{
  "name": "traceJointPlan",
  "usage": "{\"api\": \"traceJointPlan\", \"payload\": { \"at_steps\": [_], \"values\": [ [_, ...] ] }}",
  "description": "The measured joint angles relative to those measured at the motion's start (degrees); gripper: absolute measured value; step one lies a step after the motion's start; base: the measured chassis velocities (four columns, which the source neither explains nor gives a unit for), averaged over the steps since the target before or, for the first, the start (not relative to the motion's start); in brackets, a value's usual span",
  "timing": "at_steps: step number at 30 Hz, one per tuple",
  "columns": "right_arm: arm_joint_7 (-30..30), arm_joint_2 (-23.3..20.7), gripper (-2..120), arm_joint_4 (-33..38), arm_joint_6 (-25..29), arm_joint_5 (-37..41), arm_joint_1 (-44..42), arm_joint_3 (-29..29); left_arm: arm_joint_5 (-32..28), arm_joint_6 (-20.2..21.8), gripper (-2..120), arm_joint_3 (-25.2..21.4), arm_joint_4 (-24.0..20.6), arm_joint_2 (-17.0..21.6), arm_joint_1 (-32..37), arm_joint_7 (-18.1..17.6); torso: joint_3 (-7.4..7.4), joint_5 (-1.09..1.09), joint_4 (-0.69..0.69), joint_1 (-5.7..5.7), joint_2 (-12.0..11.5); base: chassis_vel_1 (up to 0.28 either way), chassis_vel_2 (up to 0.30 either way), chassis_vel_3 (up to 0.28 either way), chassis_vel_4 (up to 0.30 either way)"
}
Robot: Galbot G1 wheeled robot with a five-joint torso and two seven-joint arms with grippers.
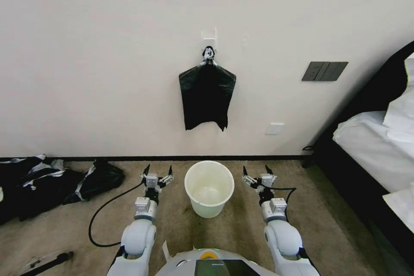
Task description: Place a trash bag onto the trash bin.
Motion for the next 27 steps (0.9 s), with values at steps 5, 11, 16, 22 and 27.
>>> {"api": "traceJointPlan", "payload": {
  "at_steps": [5,11,16,22,27],
  "values": [
    [0.0,0.0,100,0.0,0.0,0.0,0.0,0.0,0.0,0.0,100,0.0,0.0,0.0,0.0,0.0,0.0,0.0,0.0,0.0,0.0,0.0,0.0,0.0,0.0],
    [0.0,0.0,100,0.0,0.0,0.0,0.0,0.0,0.0,0.0,100,0.0,0.0,0.0,0.0,0.0,0.0,0.0,0.0,0.0,0.0,0.0,0.0,0.0,0.0],
    [0.0,0.0,100,0.0,0.0,0.0,0.0,0.0,0.0,0.0,100,0.0,0.0,0.0,0.0,0.0,0.0,0.0,0.0,0.0,0.0,0.0,0.0,0.0,0.0],
    [0.0,0.0,100,0.0,0.0,0.0,0.0,0.0,0.0,0.0,100,0.0,0.0,0.0,0.0,0.0,0.0,0.0,0.0,0.0,0.0,0.0,0.0,0.0,0.0],
    [0.0,0.0,100,0.0,0.0,0.0,0.0,0.0,0.0,-0.01,100,0.01,0.0,0.0,0.01,-0.01,0.0,0.0,0.0,0.0,0.0,0.0,0.0,0.0,0.0]
  ]
}}
